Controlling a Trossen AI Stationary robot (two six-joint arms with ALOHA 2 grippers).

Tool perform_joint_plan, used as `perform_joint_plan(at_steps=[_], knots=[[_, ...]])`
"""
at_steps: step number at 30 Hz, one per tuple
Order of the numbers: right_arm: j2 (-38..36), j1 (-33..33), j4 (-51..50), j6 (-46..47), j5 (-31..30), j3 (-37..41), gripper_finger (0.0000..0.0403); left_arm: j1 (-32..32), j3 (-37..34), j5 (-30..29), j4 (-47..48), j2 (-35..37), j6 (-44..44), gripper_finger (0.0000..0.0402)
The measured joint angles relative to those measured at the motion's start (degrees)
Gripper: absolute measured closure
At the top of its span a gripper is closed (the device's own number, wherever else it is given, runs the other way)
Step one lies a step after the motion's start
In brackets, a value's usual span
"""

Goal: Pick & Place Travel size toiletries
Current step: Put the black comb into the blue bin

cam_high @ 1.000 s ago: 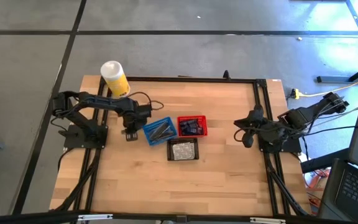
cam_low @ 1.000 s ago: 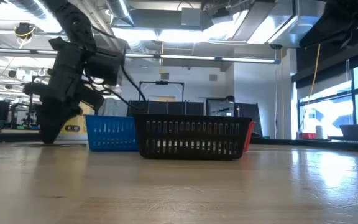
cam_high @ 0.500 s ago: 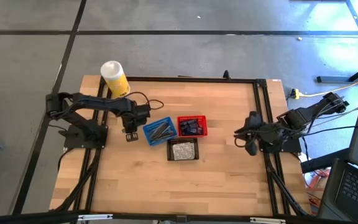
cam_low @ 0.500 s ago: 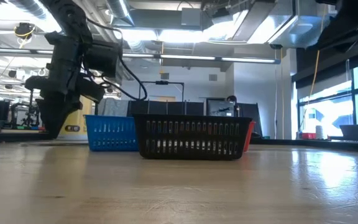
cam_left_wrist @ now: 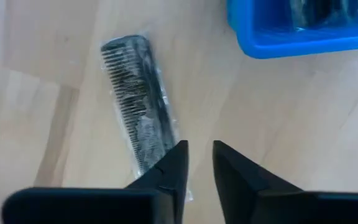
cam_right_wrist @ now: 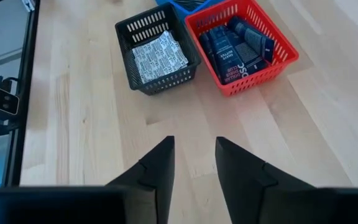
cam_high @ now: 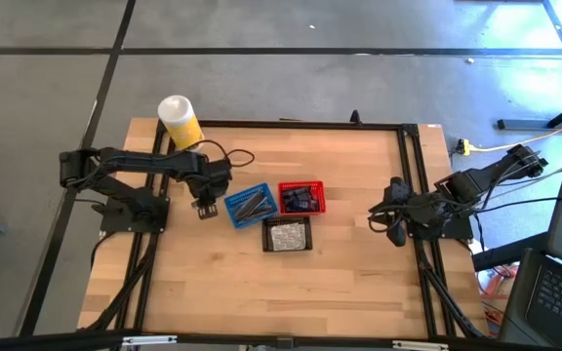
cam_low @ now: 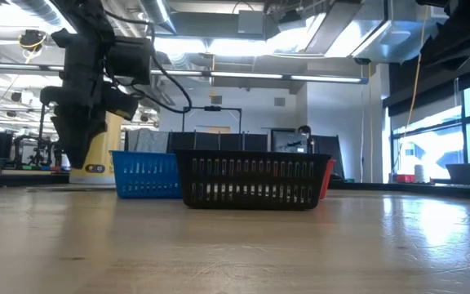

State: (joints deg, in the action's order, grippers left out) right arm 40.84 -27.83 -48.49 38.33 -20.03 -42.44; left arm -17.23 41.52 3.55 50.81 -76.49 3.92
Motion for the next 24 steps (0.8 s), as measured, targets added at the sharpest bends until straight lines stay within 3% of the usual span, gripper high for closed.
perform_joint_plan(at_steps=[11, 17, 24], knots=[[0.0, 0.01, -0.01, 0.04, 0.0, 0.0, 0.0267, -6.62, 0.0, -2.28, -0.6, 0.76, -1.93, 0.0227], [0.0, 0.02, -0.02, 0.09, 0.0, 0.0, 0.0259, -10.08, 0.04, -2.0, -1.14, 5.7, -3.17, 0.0215], [0.0, 0.0, 0.0, 0.15, 0.0, 0.0, 0.0253, -9.2, -0.13, -1.42, -1.16, 10.87, -1.91, 0.0216]])
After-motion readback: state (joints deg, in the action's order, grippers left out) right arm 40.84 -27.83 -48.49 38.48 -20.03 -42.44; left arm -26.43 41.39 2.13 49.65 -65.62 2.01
